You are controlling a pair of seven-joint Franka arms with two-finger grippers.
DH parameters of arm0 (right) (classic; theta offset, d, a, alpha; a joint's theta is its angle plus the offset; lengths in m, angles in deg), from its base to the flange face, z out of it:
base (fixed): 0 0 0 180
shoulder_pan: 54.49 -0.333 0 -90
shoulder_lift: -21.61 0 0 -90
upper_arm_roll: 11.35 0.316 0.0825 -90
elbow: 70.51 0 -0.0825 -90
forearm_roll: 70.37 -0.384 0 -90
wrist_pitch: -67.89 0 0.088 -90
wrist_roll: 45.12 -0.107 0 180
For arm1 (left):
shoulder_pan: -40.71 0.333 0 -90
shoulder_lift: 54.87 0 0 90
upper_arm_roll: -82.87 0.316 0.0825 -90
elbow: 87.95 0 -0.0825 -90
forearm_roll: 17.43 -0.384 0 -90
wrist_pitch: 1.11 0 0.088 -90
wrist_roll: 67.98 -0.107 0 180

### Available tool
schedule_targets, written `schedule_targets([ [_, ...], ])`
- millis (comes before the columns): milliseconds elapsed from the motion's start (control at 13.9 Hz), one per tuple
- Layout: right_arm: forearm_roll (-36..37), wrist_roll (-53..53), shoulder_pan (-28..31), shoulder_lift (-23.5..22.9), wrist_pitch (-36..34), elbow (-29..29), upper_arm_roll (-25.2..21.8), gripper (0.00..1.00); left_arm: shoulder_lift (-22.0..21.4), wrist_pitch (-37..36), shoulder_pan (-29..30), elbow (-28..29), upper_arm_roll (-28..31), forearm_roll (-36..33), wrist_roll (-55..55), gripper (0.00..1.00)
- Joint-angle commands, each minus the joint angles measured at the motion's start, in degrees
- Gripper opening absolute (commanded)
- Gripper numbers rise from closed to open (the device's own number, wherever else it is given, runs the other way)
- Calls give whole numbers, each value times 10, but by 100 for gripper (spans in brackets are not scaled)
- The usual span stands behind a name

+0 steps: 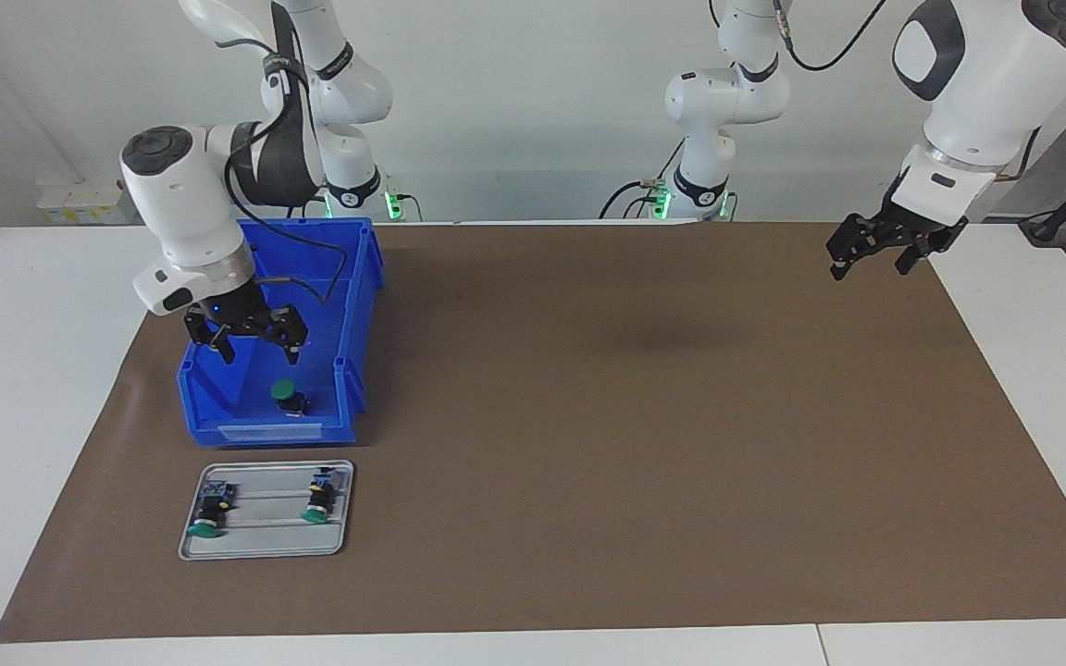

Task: Place and press button with both arms
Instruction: 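Open the right gripper to drop the button into the blue bin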

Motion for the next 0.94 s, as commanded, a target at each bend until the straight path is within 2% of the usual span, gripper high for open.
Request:
schedule_targets([
  [0,-6,-10,6,-7,-91,-91,4,100,-16,-1,3,17,-1,-1,-1,100],
  [216,-2,-12,4,-11,-171,-156,3,100,-16,-1,3,17,0,-1,-1,100],
  [360,-1,-12,5,-7,-204,-176,3,100,-16,-1,3,17,0,-1,-1,100],
  [864,0,-13,1,9,-239,-170,7,100,-16,-1,3,17,-1,-1,-1,100],
])
